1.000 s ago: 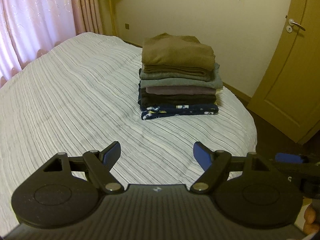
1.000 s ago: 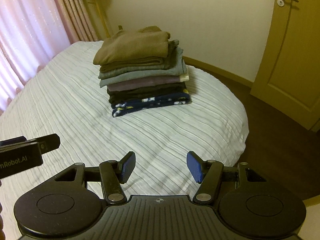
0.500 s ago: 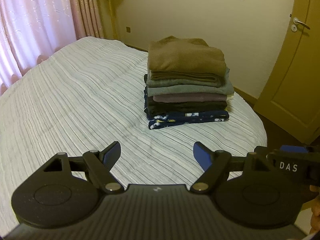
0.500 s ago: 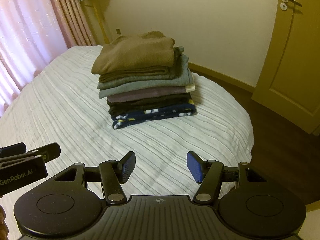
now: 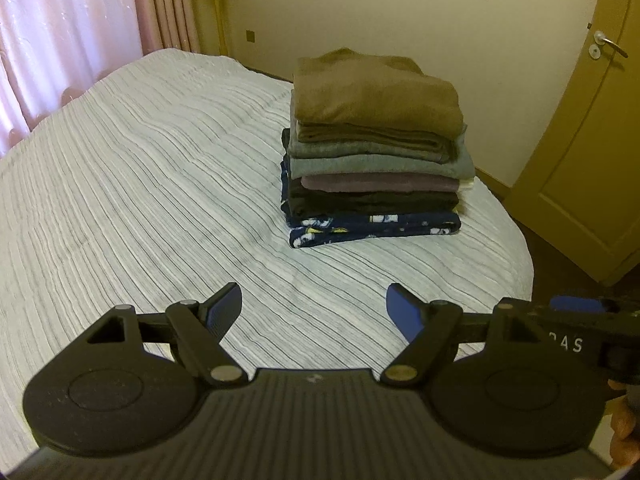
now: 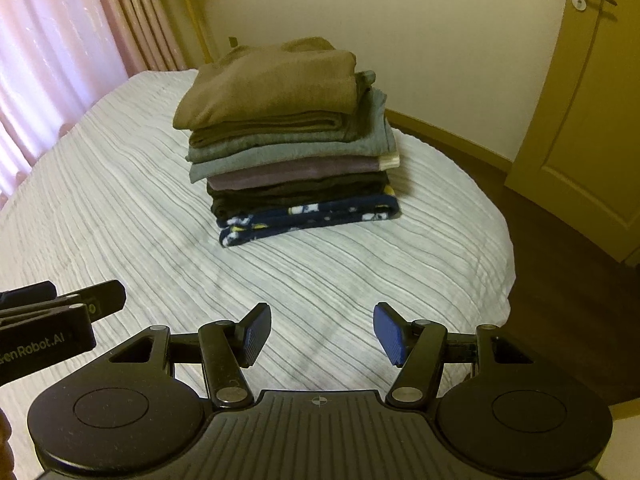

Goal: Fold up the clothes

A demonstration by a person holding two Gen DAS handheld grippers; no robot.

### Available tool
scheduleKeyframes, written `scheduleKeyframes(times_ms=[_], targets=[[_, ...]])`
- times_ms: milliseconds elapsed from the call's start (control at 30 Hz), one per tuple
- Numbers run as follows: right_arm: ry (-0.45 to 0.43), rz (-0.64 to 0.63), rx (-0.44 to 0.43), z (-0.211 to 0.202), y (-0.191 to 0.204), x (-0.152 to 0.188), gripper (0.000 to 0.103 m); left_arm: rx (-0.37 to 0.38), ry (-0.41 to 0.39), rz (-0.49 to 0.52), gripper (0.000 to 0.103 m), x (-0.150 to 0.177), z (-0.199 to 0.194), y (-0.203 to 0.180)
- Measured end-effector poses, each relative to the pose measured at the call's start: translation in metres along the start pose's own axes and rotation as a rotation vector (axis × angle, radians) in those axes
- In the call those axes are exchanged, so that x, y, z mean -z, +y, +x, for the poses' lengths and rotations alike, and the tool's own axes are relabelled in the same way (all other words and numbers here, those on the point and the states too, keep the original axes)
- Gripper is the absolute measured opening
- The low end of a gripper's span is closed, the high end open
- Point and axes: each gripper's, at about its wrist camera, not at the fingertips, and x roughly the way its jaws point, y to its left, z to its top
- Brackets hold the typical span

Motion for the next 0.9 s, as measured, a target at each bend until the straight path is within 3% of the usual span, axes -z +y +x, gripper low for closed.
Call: scheduleKeyframes(times_ms=[467, 900], targets=[[0.035, -0.015, 0.005, 0.026, -0.012, -0.019, 0.06, -0.015, 0.037, 0.007, 0.077, -0.016, 0.03, -0.017], [0.052, -0.031, -0.008, 0.043, -0.014, -0.034, 0.06, -0.057, 0.008, 0.009, 0.077, -0.032, 0.041, -0.02]])
